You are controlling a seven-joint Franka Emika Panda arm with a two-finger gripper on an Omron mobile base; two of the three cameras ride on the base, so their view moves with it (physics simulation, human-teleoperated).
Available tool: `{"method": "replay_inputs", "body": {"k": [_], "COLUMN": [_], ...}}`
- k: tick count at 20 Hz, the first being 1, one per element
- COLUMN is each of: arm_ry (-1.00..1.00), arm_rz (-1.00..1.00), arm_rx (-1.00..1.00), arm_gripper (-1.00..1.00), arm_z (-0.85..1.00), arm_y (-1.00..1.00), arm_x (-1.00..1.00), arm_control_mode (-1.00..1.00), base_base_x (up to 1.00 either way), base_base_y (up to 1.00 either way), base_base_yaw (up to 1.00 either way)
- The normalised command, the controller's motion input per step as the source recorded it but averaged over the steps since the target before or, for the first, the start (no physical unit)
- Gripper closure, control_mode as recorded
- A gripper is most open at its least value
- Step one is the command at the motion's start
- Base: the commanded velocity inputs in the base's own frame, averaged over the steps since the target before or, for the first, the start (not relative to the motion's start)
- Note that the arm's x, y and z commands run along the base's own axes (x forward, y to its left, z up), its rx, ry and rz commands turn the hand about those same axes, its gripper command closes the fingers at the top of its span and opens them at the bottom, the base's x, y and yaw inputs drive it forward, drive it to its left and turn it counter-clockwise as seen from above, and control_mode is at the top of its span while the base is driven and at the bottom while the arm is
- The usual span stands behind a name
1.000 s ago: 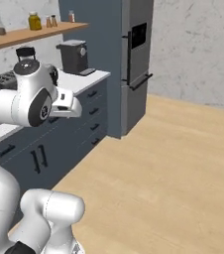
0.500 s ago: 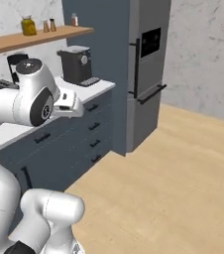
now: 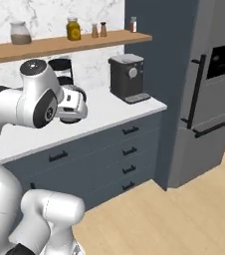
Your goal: Navigate to the electric kettle.
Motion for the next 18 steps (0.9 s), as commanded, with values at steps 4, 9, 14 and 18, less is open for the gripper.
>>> {"method": "replay_inputs", "body": {"k": [4, 9, 14, 18], "arm_ry": [0.00, 0.00, 0.00, 0.00], "arm_rz": [0.00, 0.00, 0.00, 0.00], "arm_rx": [0.00, 0.00, 0.00, 0.00], "arm_gripper": [-1.00, -1.00, -1.00, -1.00], "arm_z": [0.00, 0.00, 0.00, 0.00], "arm_y": [0.00, 0.00, 0.00, 0.00], "arm_x": [0.00, 0.00, 0.00, 0.00], "arm_control_mode": [1.00, 1.00, 1.00, 1.00], "base_base_x": [1.00, 0.95, 0.83, 0.18], "base_base_y": [-0.44, -0.45, -0.58, -0.41], "base_base_yaw": [0.60, 0.62, 0.60, 0.53]}}
